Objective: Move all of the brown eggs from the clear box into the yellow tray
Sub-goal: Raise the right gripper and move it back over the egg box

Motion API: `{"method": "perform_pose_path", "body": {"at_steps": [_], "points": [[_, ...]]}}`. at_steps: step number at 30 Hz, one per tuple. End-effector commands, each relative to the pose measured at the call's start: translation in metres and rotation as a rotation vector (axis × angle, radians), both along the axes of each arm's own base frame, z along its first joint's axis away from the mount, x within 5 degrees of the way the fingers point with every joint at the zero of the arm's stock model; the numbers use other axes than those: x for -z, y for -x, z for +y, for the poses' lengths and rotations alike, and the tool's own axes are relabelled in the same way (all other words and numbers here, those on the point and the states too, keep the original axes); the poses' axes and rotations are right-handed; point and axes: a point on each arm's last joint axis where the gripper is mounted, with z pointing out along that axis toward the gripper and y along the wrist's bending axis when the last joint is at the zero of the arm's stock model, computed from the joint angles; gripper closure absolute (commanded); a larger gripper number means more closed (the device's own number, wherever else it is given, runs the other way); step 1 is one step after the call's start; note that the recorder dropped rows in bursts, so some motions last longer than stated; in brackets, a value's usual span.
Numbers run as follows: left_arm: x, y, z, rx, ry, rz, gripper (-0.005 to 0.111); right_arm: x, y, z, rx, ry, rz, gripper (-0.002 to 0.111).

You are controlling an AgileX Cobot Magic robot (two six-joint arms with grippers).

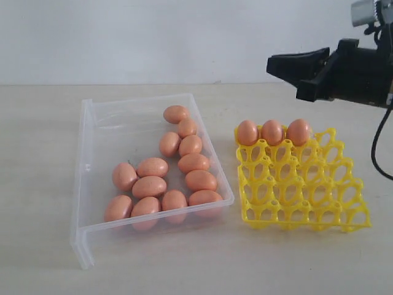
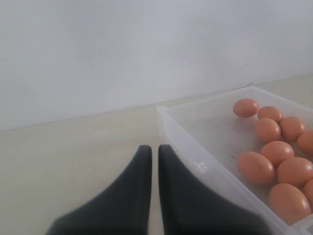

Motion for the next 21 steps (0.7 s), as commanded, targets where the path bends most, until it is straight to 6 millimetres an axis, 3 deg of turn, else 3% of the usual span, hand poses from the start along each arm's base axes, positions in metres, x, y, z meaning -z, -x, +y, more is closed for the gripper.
{"method": "perform_pose_path", "body": {"at_steps": [1, 5, 9, 13, 16, 19, 21], "points": [[0.001, 0.000, 0.000, 0.006, 0.007, 0.001, 0.103, -0.006, 0.016, 0.031, -0.060, 0.076, 0.054, 0.108], [0.001, 0.000, 0.000, 0.006, 0.007, 0.001, 0.103, 0.021, 0.020, 0.067, 0.027, 0.359, 0.154, 0.093], [0.001, 0.000, 0.000, 0.006, 0.007, 0.001, 0.103, 0.040, 0.022, 0.107, 0.106, 0.507, 0.287, 0.067], [0.001, 0.000, 0.000, 0.006, 0.007, 0.001, 0.103, 0.047, 0.017, 0.143, -0.020, 0.416, 0.436, 0.067], [0.001, 0.000, 0.000, 0.006, 0.007, 0.001, 0.103, 0.047, 0.001, 0.161, -0.028, 0.313, 0.545, 0.067], [0.001, 0.000, 0.000, 0.006, 0.007, 0.001, 0.103, 0.046, -0.024, 0.168, 0.051, 0.310, 0.493, 0.070], [0.001, 0.000, 0.000, 0.006, 0.007, 0.001, 0.103, 0.043, -0.036, 0.171, 0.033, 0.412, 0.316, 0.084]]}}
